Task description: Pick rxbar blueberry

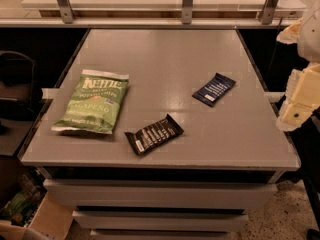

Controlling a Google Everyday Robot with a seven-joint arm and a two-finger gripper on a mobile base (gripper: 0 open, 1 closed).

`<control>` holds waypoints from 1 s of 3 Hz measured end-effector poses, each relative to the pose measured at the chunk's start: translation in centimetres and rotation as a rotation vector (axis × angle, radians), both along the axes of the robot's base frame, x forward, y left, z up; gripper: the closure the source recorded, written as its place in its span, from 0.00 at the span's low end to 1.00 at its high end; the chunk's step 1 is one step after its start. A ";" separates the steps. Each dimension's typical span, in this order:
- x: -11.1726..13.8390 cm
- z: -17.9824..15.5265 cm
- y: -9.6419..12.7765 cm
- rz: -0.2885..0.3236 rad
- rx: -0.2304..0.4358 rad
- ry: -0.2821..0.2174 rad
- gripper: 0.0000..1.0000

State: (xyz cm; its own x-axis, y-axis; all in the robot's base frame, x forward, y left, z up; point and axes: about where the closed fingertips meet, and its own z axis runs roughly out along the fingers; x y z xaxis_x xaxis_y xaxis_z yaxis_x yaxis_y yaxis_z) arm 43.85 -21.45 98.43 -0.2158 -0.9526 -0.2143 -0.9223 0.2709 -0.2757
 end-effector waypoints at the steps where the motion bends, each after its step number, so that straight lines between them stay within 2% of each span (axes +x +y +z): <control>1: 0.0 0.0 0.0 0.000 0.000 0.000 0.00; 2: 0.1 0.0 0.2 0.029 -0.007 -0.009 0.00; 3: 0.8 -0.7 0.2 0.116 -0.016 -0.028 0.00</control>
Offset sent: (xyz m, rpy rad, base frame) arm 0.0023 0.0033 -0.0056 -0.0162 -0.0016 0.0698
